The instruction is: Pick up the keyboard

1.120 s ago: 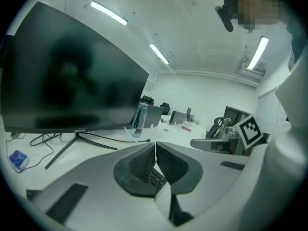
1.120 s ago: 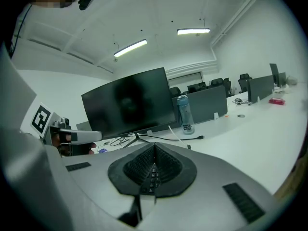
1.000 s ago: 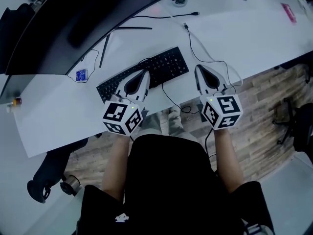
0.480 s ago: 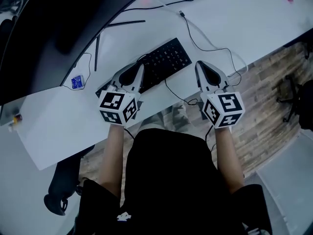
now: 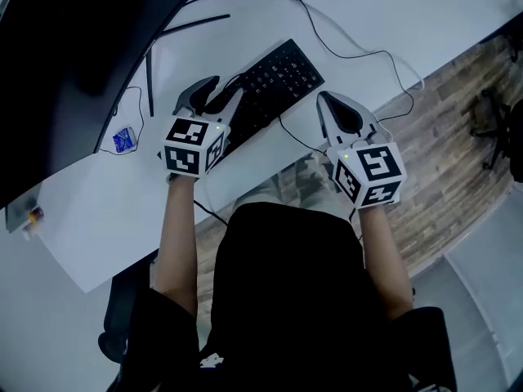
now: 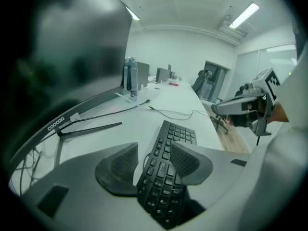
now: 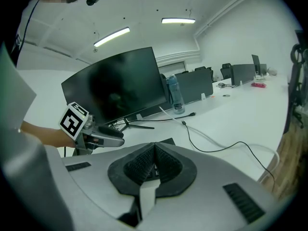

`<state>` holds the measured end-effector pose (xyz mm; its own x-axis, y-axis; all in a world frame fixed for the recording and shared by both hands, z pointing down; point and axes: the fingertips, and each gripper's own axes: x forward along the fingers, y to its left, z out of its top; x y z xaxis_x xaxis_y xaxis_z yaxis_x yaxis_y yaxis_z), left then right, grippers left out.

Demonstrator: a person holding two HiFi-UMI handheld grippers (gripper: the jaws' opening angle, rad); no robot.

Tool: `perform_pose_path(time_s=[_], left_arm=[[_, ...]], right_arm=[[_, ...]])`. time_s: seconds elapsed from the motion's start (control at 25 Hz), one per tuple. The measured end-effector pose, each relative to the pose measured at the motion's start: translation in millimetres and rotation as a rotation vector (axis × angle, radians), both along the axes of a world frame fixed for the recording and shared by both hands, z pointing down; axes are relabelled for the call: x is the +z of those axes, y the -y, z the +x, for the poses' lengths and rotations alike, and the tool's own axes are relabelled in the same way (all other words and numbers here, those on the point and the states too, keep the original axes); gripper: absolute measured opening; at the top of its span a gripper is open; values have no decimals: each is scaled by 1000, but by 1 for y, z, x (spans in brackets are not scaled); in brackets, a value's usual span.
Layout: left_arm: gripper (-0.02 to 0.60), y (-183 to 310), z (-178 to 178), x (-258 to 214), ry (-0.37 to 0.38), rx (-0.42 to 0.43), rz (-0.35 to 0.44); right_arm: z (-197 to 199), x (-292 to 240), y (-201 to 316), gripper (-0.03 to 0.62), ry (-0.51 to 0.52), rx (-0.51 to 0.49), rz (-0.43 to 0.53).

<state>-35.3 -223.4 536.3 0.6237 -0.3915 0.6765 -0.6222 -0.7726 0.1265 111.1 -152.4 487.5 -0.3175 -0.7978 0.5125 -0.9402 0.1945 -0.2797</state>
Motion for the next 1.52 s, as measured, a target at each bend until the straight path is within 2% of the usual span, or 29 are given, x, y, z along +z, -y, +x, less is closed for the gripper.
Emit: perform_pose_path(time_s=[0.2, 0.32, 0.68, 0.84, 1.0, 1.16, 1.52], left_arm=[[249, 4, -4, 43, 214, 162, -2], [252, -3, 0, 62, 258, 243, -67], [253, -8, 3, 73, 176, 306, -214], [242, -9, 4, 76, 156, 310, -273], [227, -11, 4, 78, 106, 306, -349], [216, -12, 5, 78, 131, 323, -344], [199, -11, 5, 72, 165, 335, -244]], right_arm=[[-4, 14, -11, 5, -1, 11, -33], [-8, 22, -14, 5, -4, 7, -51], [-15, 30, -15, 5, -17, 0, -72], [-19, 33, -11, 5, -21, -12, -76], [-23, 36, -9, 5, -26, -24, -83], [-27, 35, -5, 5, -32, -43, -85], [-30, 36, 1, 5, -43, -63, -87]])
